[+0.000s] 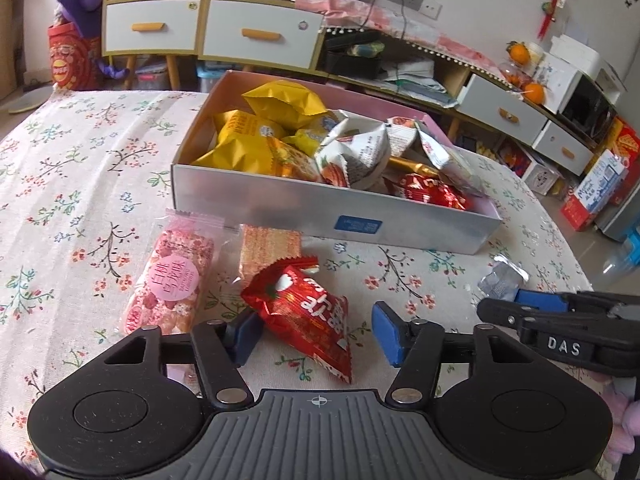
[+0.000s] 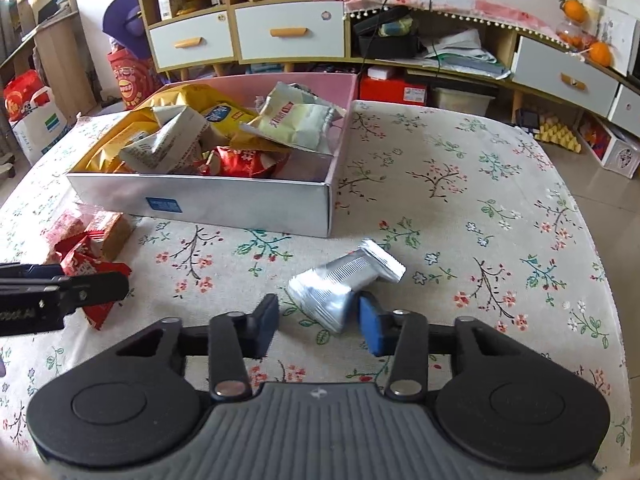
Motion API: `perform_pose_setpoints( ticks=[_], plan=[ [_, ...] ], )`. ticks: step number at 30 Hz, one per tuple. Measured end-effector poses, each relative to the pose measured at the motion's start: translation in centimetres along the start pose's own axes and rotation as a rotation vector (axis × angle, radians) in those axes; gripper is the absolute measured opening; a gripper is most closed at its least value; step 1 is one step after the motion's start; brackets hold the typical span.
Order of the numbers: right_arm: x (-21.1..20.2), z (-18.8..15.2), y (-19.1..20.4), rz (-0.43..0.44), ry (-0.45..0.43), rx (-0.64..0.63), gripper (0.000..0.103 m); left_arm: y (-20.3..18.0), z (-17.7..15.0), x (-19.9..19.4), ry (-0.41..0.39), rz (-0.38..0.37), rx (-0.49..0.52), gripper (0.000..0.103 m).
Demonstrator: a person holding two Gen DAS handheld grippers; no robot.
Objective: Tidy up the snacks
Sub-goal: 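Grasp red candy packet with left tool while right tool grasps silver packet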
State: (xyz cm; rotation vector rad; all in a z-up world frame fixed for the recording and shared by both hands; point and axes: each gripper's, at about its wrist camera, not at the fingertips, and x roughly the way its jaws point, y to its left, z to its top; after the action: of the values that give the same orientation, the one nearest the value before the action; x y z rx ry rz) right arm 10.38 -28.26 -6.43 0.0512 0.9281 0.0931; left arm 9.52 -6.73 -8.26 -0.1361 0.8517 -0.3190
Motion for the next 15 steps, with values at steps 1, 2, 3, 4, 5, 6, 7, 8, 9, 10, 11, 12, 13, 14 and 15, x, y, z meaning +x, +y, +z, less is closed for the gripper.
perform_pose_setpoints(
  ticks=[1,2,3,4,5,6,7,8,9,10,11,12,13,14,15],
  plan=[
    [0.0,0.0,0.1,0.005,0.001,-0.001,0.036,0.1,0.1,0.0,0.001,0.004,-0.005,0.055],
    [0.0,0.0,0.1,0.009,0.002,-0.001,0.036,0.1,0.2,0.0,0.002,0.009,-0.01,0.053],
    [0.0,0.0,0.1,0.01,0.003,-0.001,0.036,0.2,0.2,0.0,0.002,0.016,-0.014,0.051],
    [0.0,0.1,0.1,0.012,0.004,0.0,0.036,0.2,0.2,0.0,0.003,0.021,-0.016,0.049],
    [0.0,0.1,0.0,0.02,0.008,0.012,0.038,0.2,0.2,0.0,0.004,0.025,-0.016,0.048],
    [-0.1,0.2,-0.1,0.031,0.013,0.027,0.048,0.3,0.2,0.0,0.005,0.031,-0.014,0.045],
    [-0.1,0.3,-0.3,0.05,0.021,0.05,0.055,0.2,0.2,0.0,0.006,0.038,-0.014,0.044],
    [-0.1,0.4,-0.5,0.062,0.031,0.081,0.069,0.2,0.2,0.0,0.007,0.041,-0.013,0.044],
    [-0.1,0.5,-0.7,0.065,0.04,0.109,0.074,0.2,0.3,0.0,0.009,0.044,-0.012,0.043],
    [0.0,0.7,-1.0,0.064,0.044,0.139,0.074,0.2,0.3,0.0,0.011,0.048,-0.012,0.042],
    [0.1,0.8,-1.3,0.059,0.044,0.173,0.074,0.1,0.3,0.0,0.012,0.052,-0.012,0.042],
    [0.1,0.9,-1.5,0.056,0.043,0.204,0.074,0.1,0.3,0.0,0.014,0.055,-0.013,0.041],
    [0.2,1.0,-1.9,0.053,0.042,0.242,0.074,0.1,0.4,0.1,0.014,0.057,-0.013,0.038],
    [0.3,1.1,-2.2,0.049,0.038,0.282,0.074,0.0,0.4,0.1,0.016,0.057,-0.013,0.038],
    [0.3,1.2,-2.5,0.048,0.035,0.321,0.074,0.0,0.4,0.1,0.017,0.06,-0.012,0.038]
  ],
)
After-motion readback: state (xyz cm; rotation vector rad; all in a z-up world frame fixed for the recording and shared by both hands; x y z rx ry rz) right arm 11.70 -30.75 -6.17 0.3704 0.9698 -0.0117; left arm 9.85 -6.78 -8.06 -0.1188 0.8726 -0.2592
